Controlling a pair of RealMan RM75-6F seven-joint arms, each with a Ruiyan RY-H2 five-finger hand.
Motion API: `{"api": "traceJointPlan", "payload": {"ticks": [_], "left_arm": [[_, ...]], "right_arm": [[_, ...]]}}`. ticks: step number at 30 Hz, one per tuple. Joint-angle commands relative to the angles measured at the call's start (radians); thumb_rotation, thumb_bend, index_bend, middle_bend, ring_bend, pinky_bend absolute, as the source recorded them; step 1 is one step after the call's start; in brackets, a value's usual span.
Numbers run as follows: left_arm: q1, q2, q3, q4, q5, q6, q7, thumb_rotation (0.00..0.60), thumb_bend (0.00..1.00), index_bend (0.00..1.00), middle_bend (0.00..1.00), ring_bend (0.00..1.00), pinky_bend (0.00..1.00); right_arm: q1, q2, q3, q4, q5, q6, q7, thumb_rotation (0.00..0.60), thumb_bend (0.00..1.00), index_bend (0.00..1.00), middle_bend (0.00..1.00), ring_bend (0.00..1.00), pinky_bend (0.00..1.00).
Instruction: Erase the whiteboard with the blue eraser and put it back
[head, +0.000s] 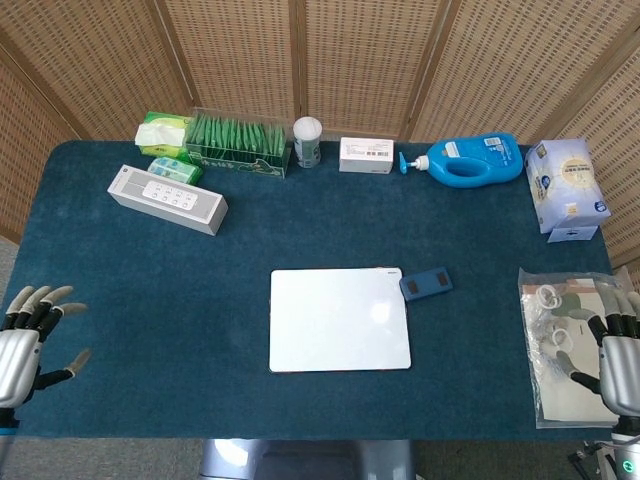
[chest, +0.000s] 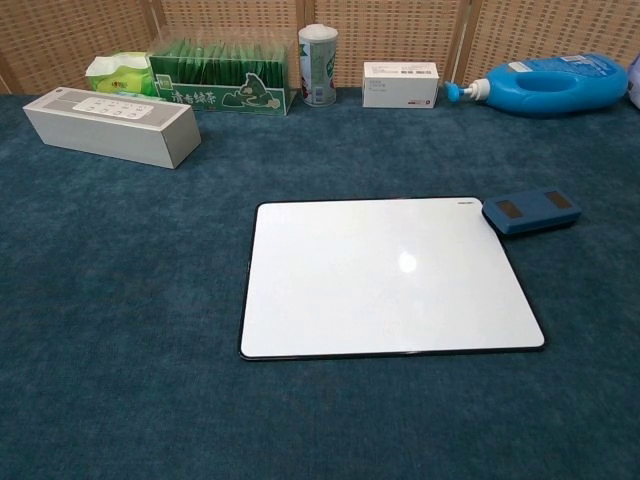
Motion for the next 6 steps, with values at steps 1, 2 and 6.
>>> {"api": "traceJointPlan", "payload": {"ticks": [1,2,6], "left_arm": [[0.003,0.001,0.003,-0.002,0.000,-0.003,-0.002,0.600,0.32,0.27,0.17,0.11,0.00],[0.004,0.001,0.003,-0.002,0.001,-0.003,-0.004,0.600,0.32,0.27,0.17,0.11,0.00],[0.005,0.000,0.001,0.003,0.002,-0.004,-0.009,0.600,0.32,0.27,0.16,0.11,0.00]], "right_arm": [[-0.003,-0.003,0.001,-0.006,-0.011,-0.011,0.001,0.600,0.22,0.34,0.08,0.00,0.00],[-0.005,-0.004,0.001,-0.008,-0.013,-0.014,0.000,0.600,0.22,0.34,0.08,0.00,0.00],[-0.011,-0.010,0.005,-0.013,-0.021,-0.021,-0.006,0.600,0.22,0.34,0.08,0.00,0.00]]}}
